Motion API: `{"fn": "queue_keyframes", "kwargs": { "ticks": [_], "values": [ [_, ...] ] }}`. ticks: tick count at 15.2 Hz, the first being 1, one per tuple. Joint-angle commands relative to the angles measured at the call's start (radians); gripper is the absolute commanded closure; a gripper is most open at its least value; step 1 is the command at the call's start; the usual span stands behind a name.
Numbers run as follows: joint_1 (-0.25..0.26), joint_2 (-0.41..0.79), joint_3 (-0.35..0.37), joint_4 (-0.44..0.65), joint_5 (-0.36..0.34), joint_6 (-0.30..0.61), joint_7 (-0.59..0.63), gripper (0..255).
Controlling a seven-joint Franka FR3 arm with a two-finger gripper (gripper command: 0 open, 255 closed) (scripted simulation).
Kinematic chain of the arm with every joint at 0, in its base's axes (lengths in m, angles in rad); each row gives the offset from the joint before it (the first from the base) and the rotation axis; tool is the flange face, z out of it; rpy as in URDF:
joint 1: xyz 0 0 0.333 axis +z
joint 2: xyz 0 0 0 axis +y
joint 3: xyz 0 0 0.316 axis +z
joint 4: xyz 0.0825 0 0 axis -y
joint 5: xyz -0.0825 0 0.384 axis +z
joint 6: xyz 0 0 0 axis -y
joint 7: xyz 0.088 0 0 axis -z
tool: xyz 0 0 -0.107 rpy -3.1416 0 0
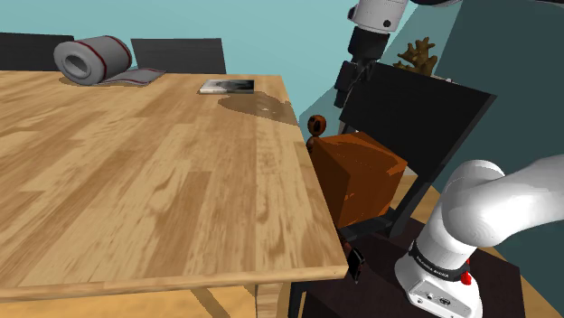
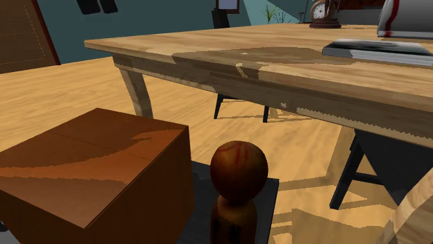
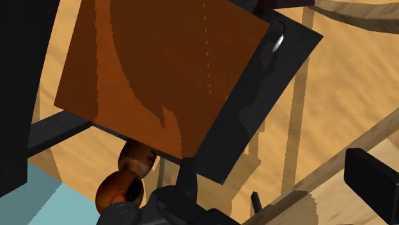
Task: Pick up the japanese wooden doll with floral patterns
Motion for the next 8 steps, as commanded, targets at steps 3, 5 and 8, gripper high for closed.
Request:
{"fn": "queue_keyframes", "kwargs": {
  "ticks": [3, 5, 8],
  "values": [
    [-0.009, 0.032, -0.034, -0.016, -0.008, 0.054, -0.034, 0],
    [-0.018, 0.070, -0.068, -0.027, -0.014, 0.108, -0.067, 0],
    [-0.028, 0.135, -0.119, -0.033, -0.018, 0.187, -0.118, 0]
  ]
}}
